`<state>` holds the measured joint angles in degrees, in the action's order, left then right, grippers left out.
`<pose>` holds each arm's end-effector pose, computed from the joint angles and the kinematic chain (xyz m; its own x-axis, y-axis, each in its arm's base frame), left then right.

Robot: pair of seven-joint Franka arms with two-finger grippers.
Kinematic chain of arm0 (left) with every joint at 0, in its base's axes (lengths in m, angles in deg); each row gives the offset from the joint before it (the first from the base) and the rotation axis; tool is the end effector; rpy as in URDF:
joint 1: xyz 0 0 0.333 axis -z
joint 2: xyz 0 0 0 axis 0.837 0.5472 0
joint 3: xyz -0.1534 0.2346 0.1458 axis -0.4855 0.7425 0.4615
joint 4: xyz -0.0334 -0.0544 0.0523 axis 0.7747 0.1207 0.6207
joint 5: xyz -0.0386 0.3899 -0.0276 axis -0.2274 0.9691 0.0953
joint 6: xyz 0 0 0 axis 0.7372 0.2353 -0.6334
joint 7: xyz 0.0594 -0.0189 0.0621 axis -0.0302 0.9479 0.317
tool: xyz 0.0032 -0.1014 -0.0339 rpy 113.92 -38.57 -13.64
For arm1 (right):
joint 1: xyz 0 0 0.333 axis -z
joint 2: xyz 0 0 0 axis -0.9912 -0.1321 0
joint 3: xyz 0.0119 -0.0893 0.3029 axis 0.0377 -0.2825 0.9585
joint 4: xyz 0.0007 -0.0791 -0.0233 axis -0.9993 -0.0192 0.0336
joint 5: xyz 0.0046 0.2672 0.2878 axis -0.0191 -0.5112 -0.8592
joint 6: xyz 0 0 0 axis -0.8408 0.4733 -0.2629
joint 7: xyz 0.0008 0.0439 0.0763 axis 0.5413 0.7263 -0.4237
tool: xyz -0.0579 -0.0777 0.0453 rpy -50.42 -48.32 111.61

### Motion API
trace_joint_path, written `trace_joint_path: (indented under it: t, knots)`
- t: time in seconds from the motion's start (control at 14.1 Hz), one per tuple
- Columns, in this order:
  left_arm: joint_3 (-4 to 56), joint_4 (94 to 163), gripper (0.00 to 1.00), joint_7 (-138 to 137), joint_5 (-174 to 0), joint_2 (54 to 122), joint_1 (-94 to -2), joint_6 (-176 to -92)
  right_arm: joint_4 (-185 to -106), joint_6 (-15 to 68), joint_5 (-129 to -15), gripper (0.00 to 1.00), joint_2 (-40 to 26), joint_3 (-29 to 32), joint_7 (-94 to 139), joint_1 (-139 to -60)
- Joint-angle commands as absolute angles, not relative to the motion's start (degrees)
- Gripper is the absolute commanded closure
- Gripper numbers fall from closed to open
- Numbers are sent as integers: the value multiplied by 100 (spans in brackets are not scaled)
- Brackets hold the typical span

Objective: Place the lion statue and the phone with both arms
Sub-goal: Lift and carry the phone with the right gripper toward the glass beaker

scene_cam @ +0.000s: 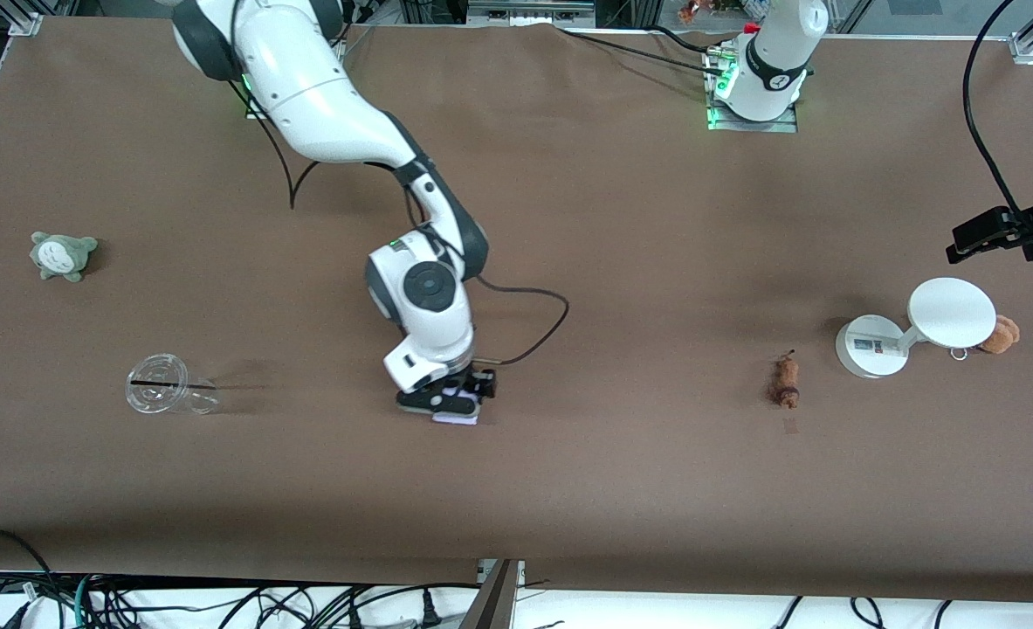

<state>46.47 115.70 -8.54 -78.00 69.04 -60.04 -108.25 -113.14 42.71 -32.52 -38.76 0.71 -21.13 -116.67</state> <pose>0.5876 0.0533 0.5889 0.9973 0.0650 -0.0351 0.0649 -0.9979 -0.0047 0.6784 0.3930 0.2293 0.9708 -0.1068 0.2148 -0.1050 -0.9943 -0.0197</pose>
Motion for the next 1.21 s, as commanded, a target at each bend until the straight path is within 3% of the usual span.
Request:
trace_joint_path:
  t: [0.0, 0.43, 0.85, 1.14]
  knots:
    - [4712, 11512, 0, -919, -7818, 6893, -5946, -10816, -11483, 3732, -3723, 58, -3469, 185, -900, -11195]
    - [4703, 11512, 0, -919, -7818, 6893, -5946, -10816, -12265, 3538, -3803, 58, -3082, 124, 211, -10316]
    - [4712, 11512, 0, -920, -7818, 6893, -5946, -10816, -12898, 3335, -3803, 58, -2792, -412, 1143, -10139]
    - [4703, 11512, 0, -920, -7818, 6893, -5946, -10816, -13118, 3335, -3803, 58, -2721, -421, 1161, -10034]
